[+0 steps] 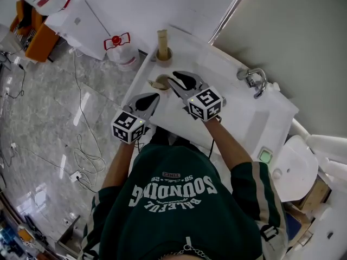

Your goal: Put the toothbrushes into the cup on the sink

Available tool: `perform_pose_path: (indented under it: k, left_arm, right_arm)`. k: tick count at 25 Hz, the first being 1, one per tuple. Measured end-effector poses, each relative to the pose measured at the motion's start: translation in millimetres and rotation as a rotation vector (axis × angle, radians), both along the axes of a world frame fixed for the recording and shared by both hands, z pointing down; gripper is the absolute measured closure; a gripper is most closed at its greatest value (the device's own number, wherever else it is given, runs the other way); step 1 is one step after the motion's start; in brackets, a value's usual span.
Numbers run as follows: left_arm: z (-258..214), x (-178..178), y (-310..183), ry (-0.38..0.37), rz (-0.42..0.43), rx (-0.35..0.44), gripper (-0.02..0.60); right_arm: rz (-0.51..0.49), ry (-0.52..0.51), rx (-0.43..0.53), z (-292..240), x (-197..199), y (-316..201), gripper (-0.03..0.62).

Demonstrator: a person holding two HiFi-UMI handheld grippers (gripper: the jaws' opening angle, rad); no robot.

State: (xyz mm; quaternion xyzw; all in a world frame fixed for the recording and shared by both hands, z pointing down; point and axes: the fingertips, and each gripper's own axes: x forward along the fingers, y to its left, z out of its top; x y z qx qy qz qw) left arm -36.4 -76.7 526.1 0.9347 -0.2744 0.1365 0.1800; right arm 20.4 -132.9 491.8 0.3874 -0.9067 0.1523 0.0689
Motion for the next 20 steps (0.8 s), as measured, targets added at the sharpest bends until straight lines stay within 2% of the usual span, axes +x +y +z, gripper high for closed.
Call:
perform_pose_path:
  k: [3, 6, 20]
  left_arm:
    - [-5, 22, -1, 0.009, 0.039, 0.011, 0.529]
    - [-9, 45, -2, 0.018, 0.082, 0.022, 0.529]
    - [-34, 155, -6, 0.063, 0.297, 0.085, 0.529]
  right_arm:
    - [0.108, 0.008, 0.009, -3, 33, 2, 0.553]
    - [0.195, 0.005, 0.003, -3, 67, 12, 0.591]
    - [0.634, 0.046, 0.092, -30, 228, 82, 0.591]
